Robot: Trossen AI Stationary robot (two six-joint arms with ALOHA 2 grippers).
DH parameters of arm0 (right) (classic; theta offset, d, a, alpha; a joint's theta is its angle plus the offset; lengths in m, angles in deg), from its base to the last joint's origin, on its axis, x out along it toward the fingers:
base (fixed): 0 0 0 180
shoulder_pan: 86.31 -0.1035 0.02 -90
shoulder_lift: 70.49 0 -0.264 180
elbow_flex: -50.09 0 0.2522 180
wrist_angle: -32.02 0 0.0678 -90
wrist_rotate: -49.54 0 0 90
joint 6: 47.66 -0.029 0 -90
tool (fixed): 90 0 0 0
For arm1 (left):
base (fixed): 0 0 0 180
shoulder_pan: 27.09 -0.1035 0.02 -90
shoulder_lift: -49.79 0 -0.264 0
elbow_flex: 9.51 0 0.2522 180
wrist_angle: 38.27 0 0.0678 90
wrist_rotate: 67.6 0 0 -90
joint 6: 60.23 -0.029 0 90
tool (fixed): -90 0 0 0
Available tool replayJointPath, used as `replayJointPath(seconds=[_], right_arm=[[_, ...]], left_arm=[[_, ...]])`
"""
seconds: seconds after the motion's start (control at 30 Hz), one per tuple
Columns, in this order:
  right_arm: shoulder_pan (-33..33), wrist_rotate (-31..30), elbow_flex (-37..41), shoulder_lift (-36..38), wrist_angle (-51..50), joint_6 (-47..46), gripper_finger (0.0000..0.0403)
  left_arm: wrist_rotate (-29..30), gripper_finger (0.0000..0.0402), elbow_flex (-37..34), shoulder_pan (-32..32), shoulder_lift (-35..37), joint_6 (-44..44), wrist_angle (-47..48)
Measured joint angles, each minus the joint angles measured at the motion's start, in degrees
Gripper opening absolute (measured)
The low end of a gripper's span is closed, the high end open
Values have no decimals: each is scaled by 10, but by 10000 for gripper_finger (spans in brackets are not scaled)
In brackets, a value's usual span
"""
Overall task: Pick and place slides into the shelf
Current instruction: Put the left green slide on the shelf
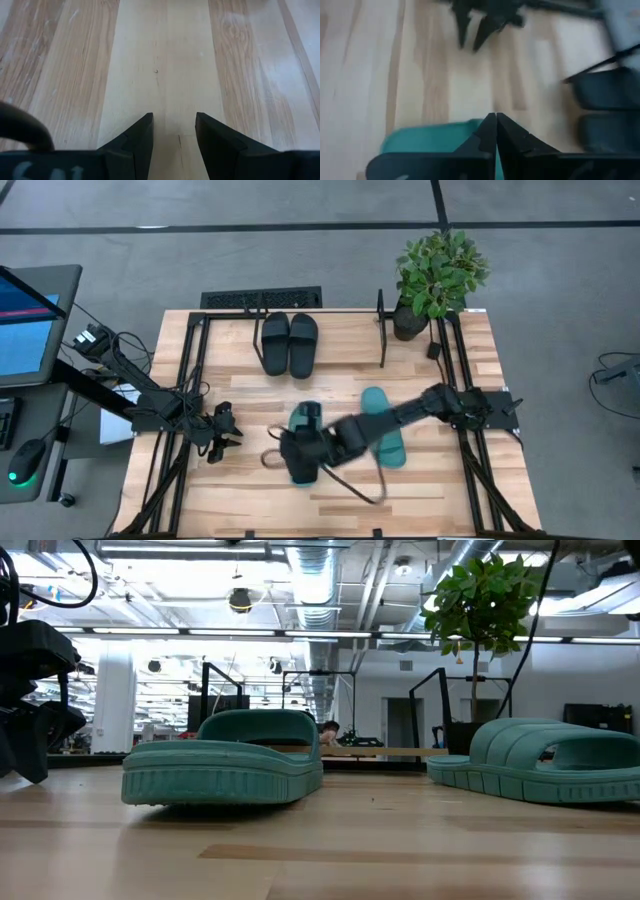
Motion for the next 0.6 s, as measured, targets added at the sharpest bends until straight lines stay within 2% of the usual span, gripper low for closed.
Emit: replayJointPath(seconds=[0.1, 0.2, 0.4, 0.6], right_arm=[[-35, -81, 9, 18, -44, -53, 7], [-57, -115, 11, 16, -58, -101, 7], [-50, -95, 21, -15, -43, -144, 24], [-25, -39, 18, -21, -15, -146, 83]], left_arm=[[0, 135, 0, 0, 0, 0, -1], [0, 135, 0, 0, 0, 0, -1], [0, 135, 0, 0, 0, 0, -1], [0, 135, 0, 0, 0, 0, -1]])
